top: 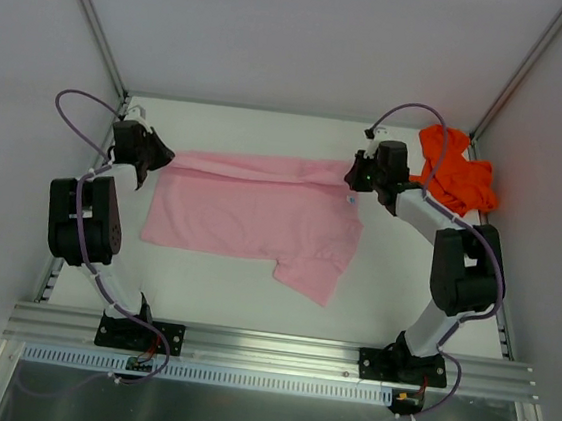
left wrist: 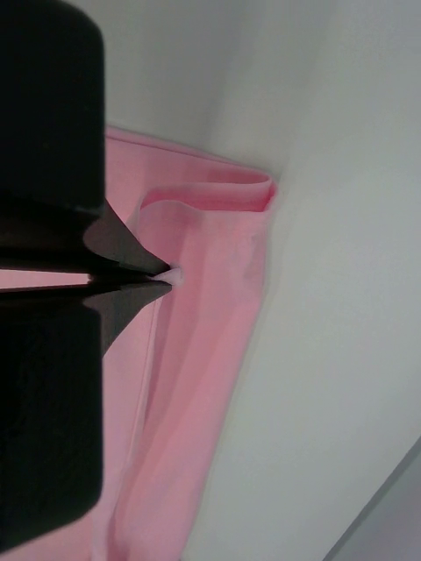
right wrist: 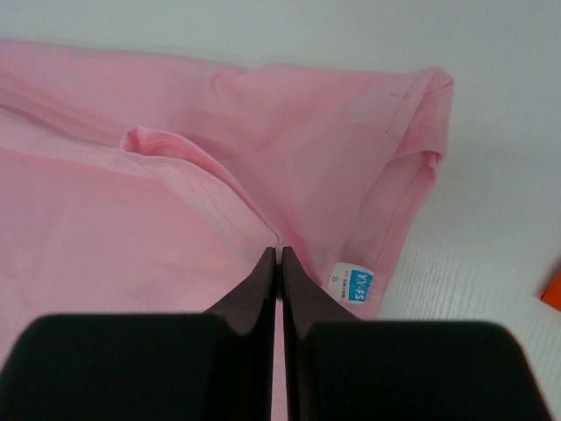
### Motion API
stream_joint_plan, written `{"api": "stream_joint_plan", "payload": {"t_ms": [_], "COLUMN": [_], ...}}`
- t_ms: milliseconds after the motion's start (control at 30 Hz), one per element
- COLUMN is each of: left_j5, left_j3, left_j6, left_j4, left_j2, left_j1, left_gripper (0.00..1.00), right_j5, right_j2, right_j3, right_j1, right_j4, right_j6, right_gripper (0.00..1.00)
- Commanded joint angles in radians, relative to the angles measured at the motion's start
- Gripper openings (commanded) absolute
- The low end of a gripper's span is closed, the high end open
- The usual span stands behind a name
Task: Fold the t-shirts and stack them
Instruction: Fold the flattened tshirt in 1/3 of the way
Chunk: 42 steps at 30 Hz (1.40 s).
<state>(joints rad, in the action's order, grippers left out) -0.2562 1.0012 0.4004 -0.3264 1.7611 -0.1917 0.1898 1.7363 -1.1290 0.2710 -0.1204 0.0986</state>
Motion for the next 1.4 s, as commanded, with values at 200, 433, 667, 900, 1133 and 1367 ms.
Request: {"api": "stream_joint_plan", "payload": {"t_ms": [200,433,667,900,1133,1367], "left_j5": [0.021,0.060,0.106,0.230,0.221,0.233], "left_j3": [-0.055,0.003,0.042,-0.015,0.073,0.180], "left_j6": [-0.021,-0.040,0.063,0.127,0.072,0.083], "left_j4": [-0.039,0.048,0.306,0.535,0.547,0.612], "left_j2": [-0.100,-0.206,-0.245,-0.310,-0.212,-0.025], "left_j1": [-0.009,-0.009,-0.009,-0.008,-0.006,0.012], "left_gripper": [0.70,0.99,0.99,0.90,0.75,0.63], "right_j5": [0.062,0.109,0.019,-0.128,-0.179,-0.253], "right_j2": [-0.087,-0.173,-0.063,0.051,0.057,0.057], "right_j3": [-0.003,-0.121,-0.234,-0.313,-0.318,-0.356], "right_j1": [0.011,0.011,0.051,0.175,0.185,0.183], "right_j4": [0.031,0.220,0.346,0.398,0.395,0.438], "right_j6": [-0.017,0.013,-0.052,-0.089,-0.126,-0.108], "right_gripper": [0.55,0.96,0.99,0.83,0.76,0.78]}}
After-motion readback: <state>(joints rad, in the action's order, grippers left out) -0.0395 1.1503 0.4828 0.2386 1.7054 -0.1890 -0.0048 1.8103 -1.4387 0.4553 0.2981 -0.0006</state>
